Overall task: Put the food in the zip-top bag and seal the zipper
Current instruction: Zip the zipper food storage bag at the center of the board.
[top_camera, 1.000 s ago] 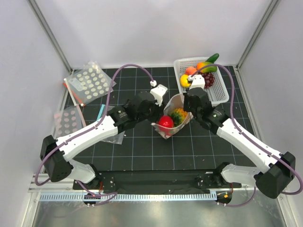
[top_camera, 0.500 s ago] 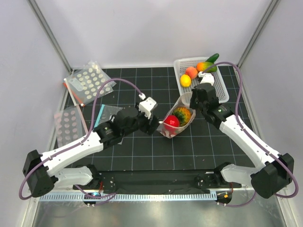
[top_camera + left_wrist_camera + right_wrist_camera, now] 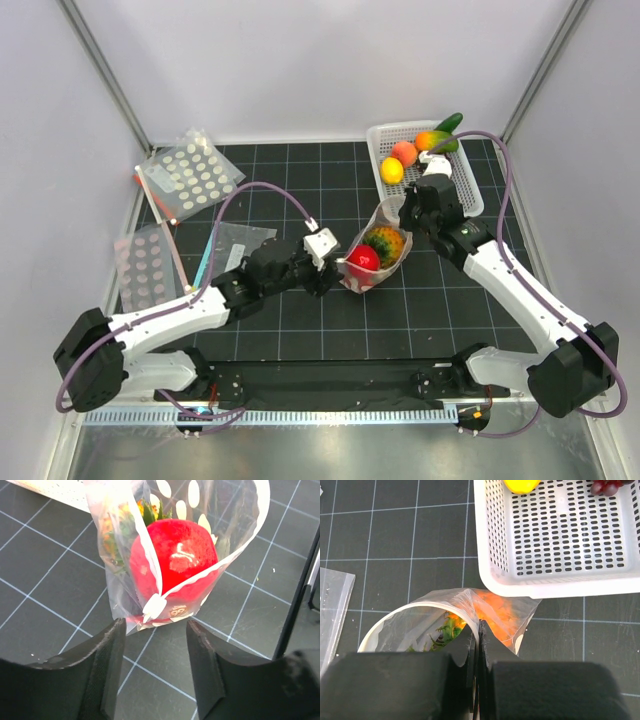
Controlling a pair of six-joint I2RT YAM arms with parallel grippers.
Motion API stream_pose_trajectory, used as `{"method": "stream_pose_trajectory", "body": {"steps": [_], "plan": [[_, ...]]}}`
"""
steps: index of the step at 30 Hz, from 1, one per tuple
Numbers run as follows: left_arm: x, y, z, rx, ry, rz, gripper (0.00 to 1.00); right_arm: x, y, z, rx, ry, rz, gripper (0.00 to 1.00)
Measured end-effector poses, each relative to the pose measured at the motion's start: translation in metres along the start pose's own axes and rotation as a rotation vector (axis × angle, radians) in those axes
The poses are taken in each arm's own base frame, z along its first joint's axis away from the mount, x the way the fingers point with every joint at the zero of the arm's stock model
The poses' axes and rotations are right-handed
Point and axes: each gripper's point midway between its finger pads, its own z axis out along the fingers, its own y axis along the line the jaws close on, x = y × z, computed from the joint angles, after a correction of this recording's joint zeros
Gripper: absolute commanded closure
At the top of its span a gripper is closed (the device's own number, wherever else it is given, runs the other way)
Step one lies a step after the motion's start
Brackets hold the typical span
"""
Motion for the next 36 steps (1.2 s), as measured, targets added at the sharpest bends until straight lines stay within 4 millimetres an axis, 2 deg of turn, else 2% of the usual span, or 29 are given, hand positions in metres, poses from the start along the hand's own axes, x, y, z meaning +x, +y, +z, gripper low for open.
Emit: {"method": "stream_pose_trajectory", "body": {"steps": [6,10,11,12,17,20,22,26,29,31,32,33,36], "plan": [[0.008,0.002,0.009,0.007,0.004,0.021,0.55,0.001,0.002,0.0,-0.013,0.005,0.009,0.99],[0.006,0.004,0.013,0.011,-0.011,0.039,0.79,0.001,0.002,0.0,-0.015,0.006,0.012,0.99],[0.006,0.005,0.014,0.009,-0.014,0.045,0.87,0.001,0.002,0.0,-0.017,0.007,0.013,0.99],[0.005,0.005,0.015,0.008,-0.016,0.048,1.0,0.001,0.003,0.0,-0.018,0.008,0.013,0.99],[0.013,0.009,0.021,-0.004,0.007,0.065,1.0,0.002,0.003,0.0,-0.02,0.011,0.016,0.99],[0.011,0.01,0.019,-0.012,0.003,0.066,1.0,0.002,0.0,-0.003,-0.011,0.005,0.017,0.99],[0.004,0.011,0.015,-0.021,-0.014,0.066,1.0,-0.001,-0.006,-0.01,0.011,-0.008,0.018,0.99],[-0.023,0.011,-0.003,-0.036,-0.092,0.061,1.0,-0.011,-0.018,-0.034,0.044,-0.067,0.029,0.95],[-0.043,0.011,-0.017,-0.044,-0.15,0.054,1.0,-0.02,-0.023,-0.048,0.052,-0.109,0.04,0.85],[-0.049,0.011,-0.022,-0.049,-0.17,0.052,1.0,-0.021,-0.024,-0.053,0.057,-0.119,0.044,0.75],[-0.05,0.011,-0.022,-0.054,-0.173,0.05,1.0,-0.021,-0.025,-0.053,0.062,-0.116,0.043,0.68],[-0.05,0.012,-0.022,-0.06,-0.17,0.046,1.0,-0.019,-0.026,-0.053,0.065,-0.112,0.042,0.57],[-0.043,0.016,-0.021,-0.078,-0.143,0.034,1.0,-0.017,-0.028,-0.053,0.072,-0.101,0.032,0.48]]}}
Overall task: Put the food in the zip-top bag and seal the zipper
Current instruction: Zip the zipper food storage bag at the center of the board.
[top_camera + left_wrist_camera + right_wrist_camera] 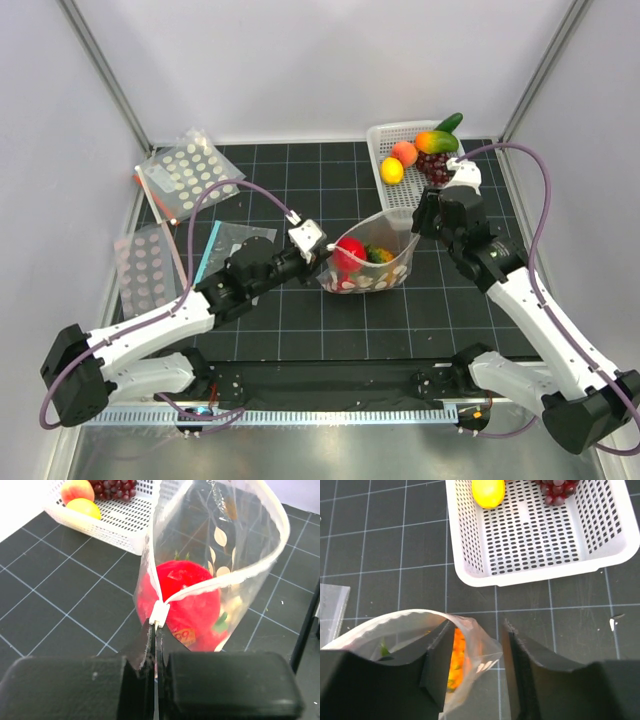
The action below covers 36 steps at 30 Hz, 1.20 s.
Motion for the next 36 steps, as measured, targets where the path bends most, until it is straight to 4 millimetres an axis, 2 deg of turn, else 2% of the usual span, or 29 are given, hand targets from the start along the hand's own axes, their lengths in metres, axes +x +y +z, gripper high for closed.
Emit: {"method": "stream_pose_trajectory", "body": {"steps": [4,8,14,17,21,26,29,33,36], "plan": [[0.006,0.002,0.003,-0.008,0.017,-0.004,1.0,-0.002,0.002,-0.004,-0.023,-0.011,-0.014,0.44],[0.013,0.003,0.006,-0.014,0.039,-0.005,1.0,-0.004,0.015,-0.018,-0.145,-0.067,-0.02,0.55],[0.009,0.005,0.004,-0.03,0.028,-0.007,1.0,-0.02,0.054,-0.044,-0.426,-0.204,-0.052,0.54],[0.006,0.005,0.001,-0.026,0.02,-0.015,1.0,-0.024,0.078,-0.052,-0.575,-0.266,-0.096,0.49],[0.012,0.003,-0.001,0.001,0.044,-0.035,1.0,-0.013,0.114,-0.061,-0.809,-0.284,-0.196,0.4],[0.015,0.0,-0.002,0.043,0.07,-0.052,1.0,0.011,0.144,-0.057,-0.996,-0.216,-0.342,0.46],[0.014,-0.003,-0.002,0.067,0.075,-0.057,1.0,0.022,0.156,-0.057,-1.079,-0.195,-0.431,0.45],[0.014,-0.007,-0.003,0.087,0.078,-0.063,1.0,0.031,0.176,-0.074,-1.168,-0.217,-0.588,0.45],[0.014,-0.008,-0.005,0.088,0.079,-0.071,1.0,0.029,0.192,-0.093,-1.238,-0.25,-0.692,0.46]]}}
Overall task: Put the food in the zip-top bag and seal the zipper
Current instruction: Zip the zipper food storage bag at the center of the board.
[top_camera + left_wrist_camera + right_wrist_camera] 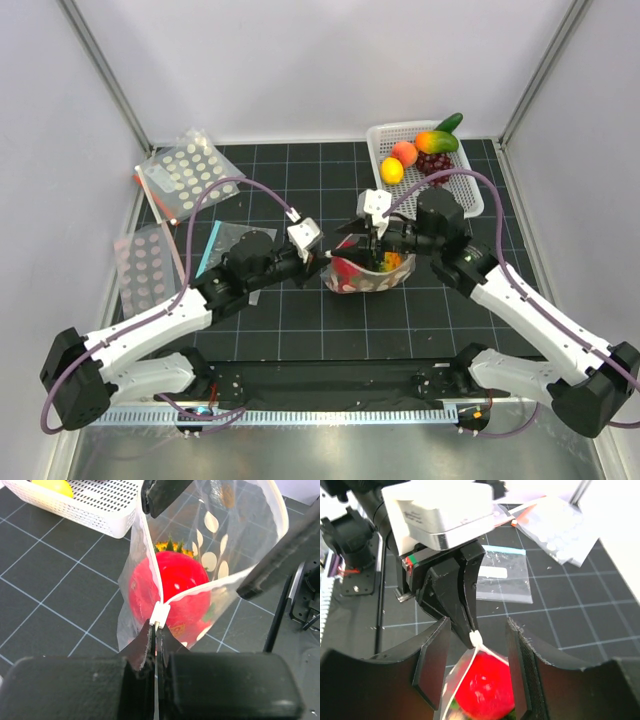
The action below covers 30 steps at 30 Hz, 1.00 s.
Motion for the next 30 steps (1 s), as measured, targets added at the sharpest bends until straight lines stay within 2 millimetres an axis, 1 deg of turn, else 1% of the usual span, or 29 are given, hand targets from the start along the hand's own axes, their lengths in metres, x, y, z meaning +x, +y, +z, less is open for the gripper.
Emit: {"method": "stream_pose_trajectory", "body": {"steps": [1,3,5,7,10,12,14,15,16,17,19,23,27,28,29,30], "plan": [[0.0,0.0,-0.001,0.001,0.0,-0.002,1.0,-0.004,0.003,0.002,-0.019,0.002,-0.027,0.46],[-0.004,-0.002,-0.005,0.007,-0.01,-0.003,1.0,-0.004,0.005,0.005,-0.039,0.015,-0.067,0.47],[-0.009,-0.004,-0.007,0.012,-0.024,-0.001,1.0,0.004,0.009,0.009,-0.056,0.043,-0.082,0.5],[-0.013,-0.005,-0.01,0.019,-0.039,0.002,1.0,0.017,0.013,0.012,-0.078,0.084,-0.085,0.53],[-0.017,-0.008,-0.013,0.033,-0.052,0.006,1.0,0.033,0.017,0.017,-0.1,0.134,-0.082,0.54],[-0.016,-0.01,-0.013,0.042,-0.049,0.005,1.0,0.038,0.016,0.019,-0.105,0.152,-0.088,0.54],[-0.015,-0.011,-0.013,0.05,-0.048,0.006,1.0,0.04,0.017,0.021,-0.11,0.158,-0.097,0.59],[-0.015,-0.012,-0.013,0.053,-0.048,0.006,1.0,0.04,0.016,0.022,-0.109,0.16,-0.102,0.62],[-0.015,-0.012,-0.013,0.055,-0.048,0.006,1.0,0.04,0.016,0.023,-0.11,0.163,-0.105,0.69],[-0.015,-0.012,-0.013,0.054,-0.047,0.006,1.0,0.041,0.017,0.024,-0.115,0.167,-0.11,0.71],[-0.014,-0.01,-0.013,0.048,-0.045,0.004,1.0,0.04,0.017,0.025,-0.119,0.175,-0.112,0.75],[-0.014,-0.009,-0.013,0.046,-0.044,0.004,1.0,0.041,0.017,0.025,-0.123,0.183,-0.11,0.78],[-0.012,-0.009,-0.013,0.046,-0.041,0.004,1.0,0.043,0.018,0.025,-0.123,0.189,-0.108,0.84],[-0.012,-0.009,-0.014,0.046,-0.041,0.004,1.0,0.043,0.017,0.025,-0.122,0.19,-0.108,0.91],[-0.012,-0.009,-0.014,0.046,-0.042,0.004,1.0,0.043,0.017,0.025,-0.121,0.191,-0.108,0.93],[-0.012,-0.009,-0.014,0.046,-0.041,0.003,1.0,0.043,0.017,0.025,-0.121,0.192,-0.107,0.99]]}}
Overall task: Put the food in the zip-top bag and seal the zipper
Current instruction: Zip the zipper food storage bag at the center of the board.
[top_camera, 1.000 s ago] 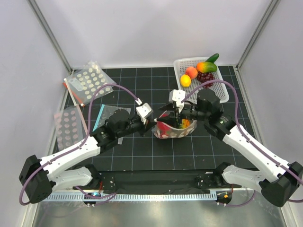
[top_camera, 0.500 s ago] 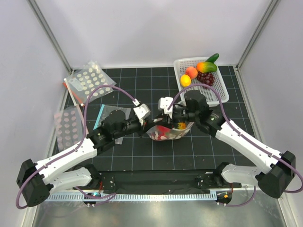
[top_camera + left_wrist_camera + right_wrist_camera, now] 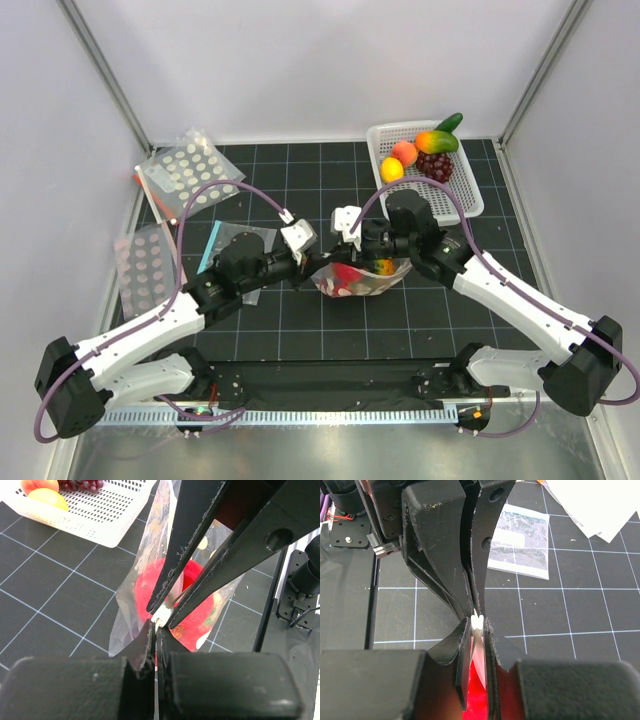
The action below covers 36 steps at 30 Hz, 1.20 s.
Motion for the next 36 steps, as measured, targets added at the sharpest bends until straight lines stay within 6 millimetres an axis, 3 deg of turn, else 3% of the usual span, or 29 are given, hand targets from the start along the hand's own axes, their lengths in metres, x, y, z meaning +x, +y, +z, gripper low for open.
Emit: {"method": "stream_pose_trajectory", "body": {"steps": [2,3,4,12,16,19,20,36], "plan": [[0.0,0.0,0.0,0.0,0.0,0.0,0.95,0.0,0.0,0.0,0.001,0.0,0.0,0.99],[0.0,0.0,0.0,0.0,-0.001,0.0,0.84,0.0,0.0,0.0,0.001,0.001,0.0,0.99],[0.0,0.0,0.0,0.0,-0.003,0.003,0.81,0.0,0.0,0.0,0.001,0.001,0.001,0.99],[-0.001,-0.001,0.001,0.005,-0.009,-0.002,0.77,-0.005,0.001,-0.002,0.011,-0.027,0.011,0.99],[-0.004,-0.002,0.001,0.012,-0.022,-0.002,0.82,-0.011,0.0,-0.003,0.017,-0.047,0.005,0.99],[-0.004,-0.003,0.002,0.014,-0.023,-0.006,0.99,-0.012,-0.001,-0.003,0.019,-0.052,0.005,0.99],[-0.004,-0.002,0.002,0.013,-0.021,-0.007,1.0,-0.012,0.0,-0.003,0.017,-0.053,0.006,0.99],[0.0,0.007,-0.006,-0.074,-0.063,-0.039,1.0,-0.006,0.001,0.0,0.027,-0.059,0.019,0.99]]}}
